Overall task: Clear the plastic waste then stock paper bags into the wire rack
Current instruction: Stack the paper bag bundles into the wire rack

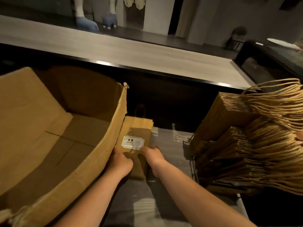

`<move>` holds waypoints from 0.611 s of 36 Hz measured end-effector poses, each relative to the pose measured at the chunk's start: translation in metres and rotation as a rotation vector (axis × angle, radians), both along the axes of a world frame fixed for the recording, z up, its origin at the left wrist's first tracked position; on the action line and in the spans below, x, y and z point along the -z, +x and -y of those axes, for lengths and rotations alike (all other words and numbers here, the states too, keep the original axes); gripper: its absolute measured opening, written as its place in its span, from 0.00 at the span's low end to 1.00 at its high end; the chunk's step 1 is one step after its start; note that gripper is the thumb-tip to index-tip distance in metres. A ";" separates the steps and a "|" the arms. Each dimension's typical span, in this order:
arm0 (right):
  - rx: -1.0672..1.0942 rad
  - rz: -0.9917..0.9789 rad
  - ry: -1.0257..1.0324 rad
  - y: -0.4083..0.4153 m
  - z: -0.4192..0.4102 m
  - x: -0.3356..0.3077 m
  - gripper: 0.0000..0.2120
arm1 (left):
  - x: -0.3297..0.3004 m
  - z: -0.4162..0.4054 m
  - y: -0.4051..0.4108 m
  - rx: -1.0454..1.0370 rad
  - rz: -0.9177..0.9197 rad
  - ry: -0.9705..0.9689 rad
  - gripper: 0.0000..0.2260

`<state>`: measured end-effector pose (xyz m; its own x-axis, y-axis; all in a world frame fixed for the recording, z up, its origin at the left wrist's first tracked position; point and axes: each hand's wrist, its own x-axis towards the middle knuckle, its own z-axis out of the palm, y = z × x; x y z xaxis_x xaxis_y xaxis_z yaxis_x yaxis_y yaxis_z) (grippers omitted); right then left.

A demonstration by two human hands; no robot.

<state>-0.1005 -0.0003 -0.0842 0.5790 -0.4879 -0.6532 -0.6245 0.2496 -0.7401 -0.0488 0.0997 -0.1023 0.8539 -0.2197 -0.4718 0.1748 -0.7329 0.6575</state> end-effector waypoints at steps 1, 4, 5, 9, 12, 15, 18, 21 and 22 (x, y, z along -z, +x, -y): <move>0.026 -0.007 -0.002 0.004 -0.002 0.002 0.19 | 0.003 -0.001 0.002 0.000 -0.018 0.005 0.37; 0.095 -0.016 -0.020 0.009 -0.008 0.006 0.11 | 0.012 -0.003 0.003 0.020 -0.035 0.026 0.38; 0.094 -0.019 -0.043 0.009 -0.009 0.006 0.07 | 0.014 -0.003 0.001 0.033 -0.032 0.034 0.39; 0.120 -0.025 -0.086 0.010 -0.012 0.006 0.06 | 0.019 -0.003 -0.004 0.082 -0.027 0.080 0.41; 0.156 -0.049 -0.110 0.006 -0.007 0.005 0.06 | 0.021 0.002 -0.011 0.106 -0.062 0.059 0.42; 0.194 -0.033 -0.150 0.000 0.000 0.007 0.07 | 0.022 0.008 -0.015 0.121 -0.089 0.023 0.43; 0.187 -0.034 -0.138 -0.004 0.004 0.007 0.09 | 0.021 0.008 -0.012 0.120 -0.075 -0.014 0.38; 0.189 -0.048 -0.173 -0.006 0.004 0.007 0.11 | 0.018 0.005 -0.008 0.117 0.019 0.031 0.31; 0.195 -0.050 -0.193 -0.006 0.004 0.008 0.10 | 0.016 0.005 -0.007 0.116 0.038 0.046 0.29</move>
